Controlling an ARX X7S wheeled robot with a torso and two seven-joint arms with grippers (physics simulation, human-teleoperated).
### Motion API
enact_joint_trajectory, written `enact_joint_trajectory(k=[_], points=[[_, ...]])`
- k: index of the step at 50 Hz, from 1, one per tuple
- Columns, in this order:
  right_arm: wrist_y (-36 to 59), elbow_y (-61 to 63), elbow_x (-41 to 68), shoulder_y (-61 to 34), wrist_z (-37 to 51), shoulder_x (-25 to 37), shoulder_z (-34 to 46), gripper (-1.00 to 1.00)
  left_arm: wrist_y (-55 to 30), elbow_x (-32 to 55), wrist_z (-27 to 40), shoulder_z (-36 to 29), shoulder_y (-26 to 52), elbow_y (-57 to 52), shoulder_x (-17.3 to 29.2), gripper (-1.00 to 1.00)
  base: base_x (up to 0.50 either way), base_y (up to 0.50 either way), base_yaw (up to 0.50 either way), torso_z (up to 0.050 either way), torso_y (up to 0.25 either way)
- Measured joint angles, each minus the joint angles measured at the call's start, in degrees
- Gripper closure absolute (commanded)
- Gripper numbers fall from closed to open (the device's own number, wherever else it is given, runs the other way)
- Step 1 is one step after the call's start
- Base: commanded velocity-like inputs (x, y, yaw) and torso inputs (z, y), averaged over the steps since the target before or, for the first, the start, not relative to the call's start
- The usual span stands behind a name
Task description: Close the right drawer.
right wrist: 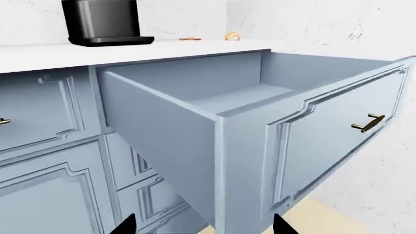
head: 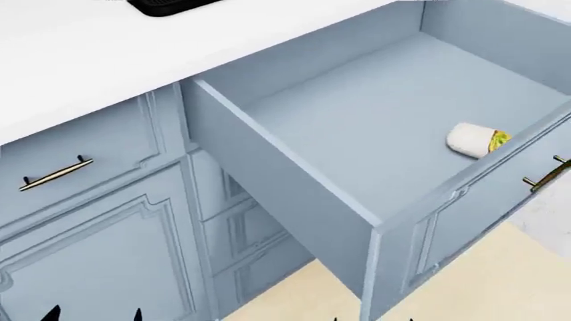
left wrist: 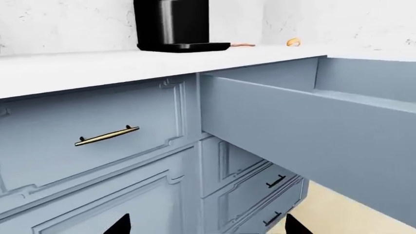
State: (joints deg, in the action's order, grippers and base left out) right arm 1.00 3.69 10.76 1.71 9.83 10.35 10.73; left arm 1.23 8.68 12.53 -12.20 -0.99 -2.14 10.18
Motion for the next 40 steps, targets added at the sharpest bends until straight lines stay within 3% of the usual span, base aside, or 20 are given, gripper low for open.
enact_joint_trajectory(k=[33,40], points=[[-0.09,-0.29,0.55,-0.42,1.10,0.73,1.08,-1.00,1.89,0.83,0.59,-1.02,0.62,2.18,0.61,-1.00,-0.06,0.06,-0.50,0.000,0.000],[-0.62,-0.88,-0.72,-0.74,2.16,0.86,1.44,-1.00,2.12,1.16,0.81,-1.09,0.59,2.28,0.77,-1.00,-0.01,-0.01,0.00,0.000,0.000]])
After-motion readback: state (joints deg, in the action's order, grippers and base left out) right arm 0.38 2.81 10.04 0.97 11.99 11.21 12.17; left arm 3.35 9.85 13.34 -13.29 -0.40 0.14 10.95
